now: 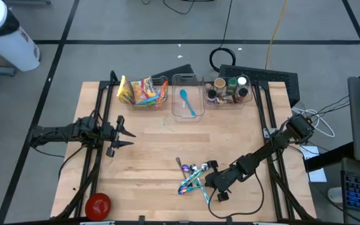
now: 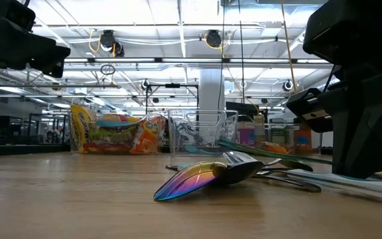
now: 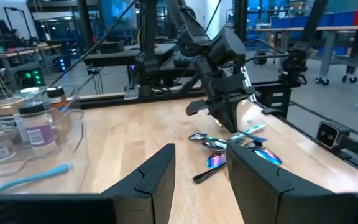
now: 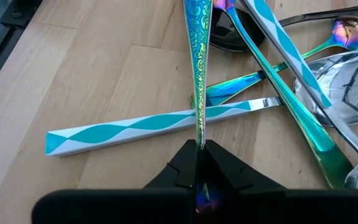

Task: Pick & Place Food Item
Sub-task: Put the blue spoon into the middle transparent bin

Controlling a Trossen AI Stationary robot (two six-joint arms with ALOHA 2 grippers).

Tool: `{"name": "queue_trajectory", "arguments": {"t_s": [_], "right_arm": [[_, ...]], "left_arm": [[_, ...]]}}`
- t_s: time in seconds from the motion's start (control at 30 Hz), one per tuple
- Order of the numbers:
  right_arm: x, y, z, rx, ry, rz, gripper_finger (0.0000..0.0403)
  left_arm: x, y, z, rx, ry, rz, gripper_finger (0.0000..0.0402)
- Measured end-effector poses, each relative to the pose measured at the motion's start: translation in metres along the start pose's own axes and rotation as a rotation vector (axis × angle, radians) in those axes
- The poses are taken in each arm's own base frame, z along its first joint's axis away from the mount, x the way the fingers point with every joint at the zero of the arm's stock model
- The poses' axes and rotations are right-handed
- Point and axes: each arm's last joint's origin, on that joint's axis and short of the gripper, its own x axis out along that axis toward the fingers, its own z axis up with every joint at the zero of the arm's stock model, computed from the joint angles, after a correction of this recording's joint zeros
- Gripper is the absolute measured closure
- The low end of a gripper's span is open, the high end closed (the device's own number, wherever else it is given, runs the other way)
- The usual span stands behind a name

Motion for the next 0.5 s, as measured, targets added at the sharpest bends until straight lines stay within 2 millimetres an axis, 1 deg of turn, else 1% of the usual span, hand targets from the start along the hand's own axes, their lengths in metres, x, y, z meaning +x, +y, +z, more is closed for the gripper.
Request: {"name": "queue_trajectory", "arguments": {"t_s": [0.3, 0.4, 0.5], "right_arm": [[-0.001, 0.000, 0.001, 0.000, -0.005, 0.000, 0.0395], [-0.010, 0.001, 0.008, 0.004, -0.038, 0.009, 0.0395], [-0.024, 0.003, 0.018, -0.002, -0.096, 0.026, 0.0395]], "left_arm": [[0.000, 0.001, 0.000, -0.005, 0.003, 0.029, 0.0249], [0.000, 0.001, 0.000, -0.005, 0.005, 0.050, 0.0249], [0.000, 0.002, 0.000, 0.016, 0.000, 0.076, 0.0249]]}}
